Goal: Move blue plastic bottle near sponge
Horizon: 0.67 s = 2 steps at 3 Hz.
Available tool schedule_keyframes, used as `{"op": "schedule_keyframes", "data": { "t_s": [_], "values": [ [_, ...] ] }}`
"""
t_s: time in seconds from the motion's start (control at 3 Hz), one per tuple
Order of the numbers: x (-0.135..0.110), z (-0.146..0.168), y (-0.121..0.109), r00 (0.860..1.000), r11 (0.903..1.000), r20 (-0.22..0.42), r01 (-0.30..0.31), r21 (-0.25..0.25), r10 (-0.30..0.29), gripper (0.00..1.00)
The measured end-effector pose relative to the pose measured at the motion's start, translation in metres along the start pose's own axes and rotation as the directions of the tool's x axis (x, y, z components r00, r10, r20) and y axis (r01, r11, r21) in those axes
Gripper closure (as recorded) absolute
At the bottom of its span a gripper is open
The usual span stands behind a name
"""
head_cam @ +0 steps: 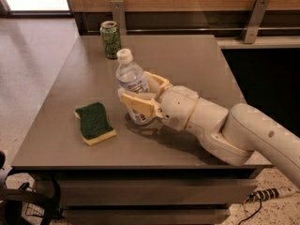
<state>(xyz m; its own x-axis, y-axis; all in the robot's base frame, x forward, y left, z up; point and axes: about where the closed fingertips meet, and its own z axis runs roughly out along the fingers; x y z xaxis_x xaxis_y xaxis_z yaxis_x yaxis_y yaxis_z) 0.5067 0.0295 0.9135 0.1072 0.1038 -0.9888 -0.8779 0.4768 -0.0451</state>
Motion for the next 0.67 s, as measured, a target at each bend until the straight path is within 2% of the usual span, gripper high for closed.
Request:
{"op": "schedule_keyframes", "data": {
  "t_s": [0.33,0.67],
  "values": [
    [0.0050,-0.0040,0.0009,1.000,0.9997,-0.004,-0.006,0.024,0.006,1.00],
    [0.0037,-0.0038,0.0009,1.000,0.9997,-0.004,-0.006,0.024,0.006,0.84]
  ]
}}
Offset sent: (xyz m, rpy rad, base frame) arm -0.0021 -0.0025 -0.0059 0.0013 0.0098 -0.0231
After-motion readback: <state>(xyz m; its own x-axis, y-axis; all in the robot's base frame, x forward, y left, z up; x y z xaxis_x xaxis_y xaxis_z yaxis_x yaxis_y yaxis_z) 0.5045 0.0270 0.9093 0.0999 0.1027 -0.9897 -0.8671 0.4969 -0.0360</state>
